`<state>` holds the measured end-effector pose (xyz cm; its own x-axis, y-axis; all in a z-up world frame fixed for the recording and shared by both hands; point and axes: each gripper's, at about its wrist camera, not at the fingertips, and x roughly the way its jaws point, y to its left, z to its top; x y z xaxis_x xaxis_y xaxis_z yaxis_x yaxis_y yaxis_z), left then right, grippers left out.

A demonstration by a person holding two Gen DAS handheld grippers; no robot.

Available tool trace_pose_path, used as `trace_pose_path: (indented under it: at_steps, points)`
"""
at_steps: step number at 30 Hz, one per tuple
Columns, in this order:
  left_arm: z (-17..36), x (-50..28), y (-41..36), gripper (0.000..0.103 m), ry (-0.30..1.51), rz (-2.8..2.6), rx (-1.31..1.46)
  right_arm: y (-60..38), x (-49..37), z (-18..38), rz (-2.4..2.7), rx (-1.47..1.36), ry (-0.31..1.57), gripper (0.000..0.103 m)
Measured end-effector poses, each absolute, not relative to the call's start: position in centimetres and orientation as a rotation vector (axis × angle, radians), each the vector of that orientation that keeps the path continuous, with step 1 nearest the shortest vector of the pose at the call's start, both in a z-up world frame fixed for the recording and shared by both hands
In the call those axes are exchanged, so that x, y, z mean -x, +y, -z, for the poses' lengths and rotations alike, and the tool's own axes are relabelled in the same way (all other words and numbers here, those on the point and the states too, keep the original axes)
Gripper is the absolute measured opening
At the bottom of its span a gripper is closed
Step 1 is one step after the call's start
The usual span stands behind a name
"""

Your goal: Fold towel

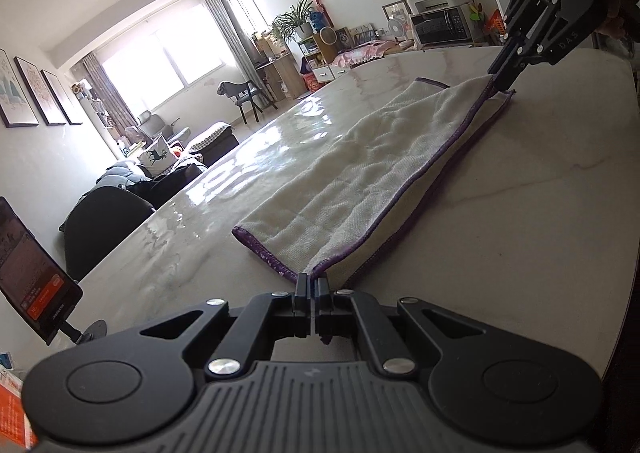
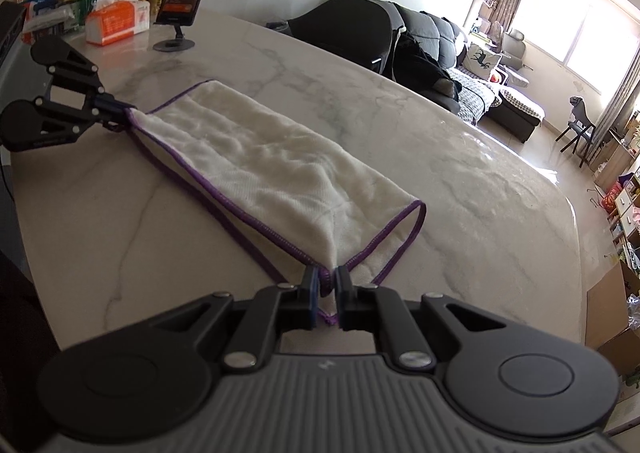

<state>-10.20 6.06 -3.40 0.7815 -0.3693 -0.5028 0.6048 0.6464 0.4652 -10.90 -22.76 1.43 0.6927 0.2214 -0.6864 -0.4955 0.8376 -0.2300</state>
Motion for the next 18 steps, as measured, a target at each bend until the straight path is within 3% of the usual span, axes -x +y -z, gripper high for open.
trace_pose_path:
  at_steps: [4,5,7,8,9,18]
  points:
    - [3.2,10.0,6.1,0.004,0.390,0.571,-0.692,-22.6,10.9,-1.1,-0.412,0.445,0.714,0.014]
    - [3.1,10.0,6.1,0.008,0.392,0.570,-0.702,-22.6,11.0,-1.1,-0.414,0.452,0.719,0.021]
    - [2.9,10.1,6.1,0.028,0.393,0.570,-0.714,-22.8,11.1,-1.3,-0.418,0.454,0.723,0.033]
    - [2.7,10.2,6.3,0.047,0.393,0.577,-0.714,-22.9,11.2,-1.4,-0.420,0.455,0.724,0.041]
    - [2.5,10.3,6.4,0.051,0.391,0.587,-0.711,-23.0,11.2,-1.5,-0.423,0.456,0.726,0.045]
    - [0.7,10.0,6.6,0.055,0.365,0.627,-0.640,-24.7,10.4,-3.3,-0.418,0.374,0.722,0.049]
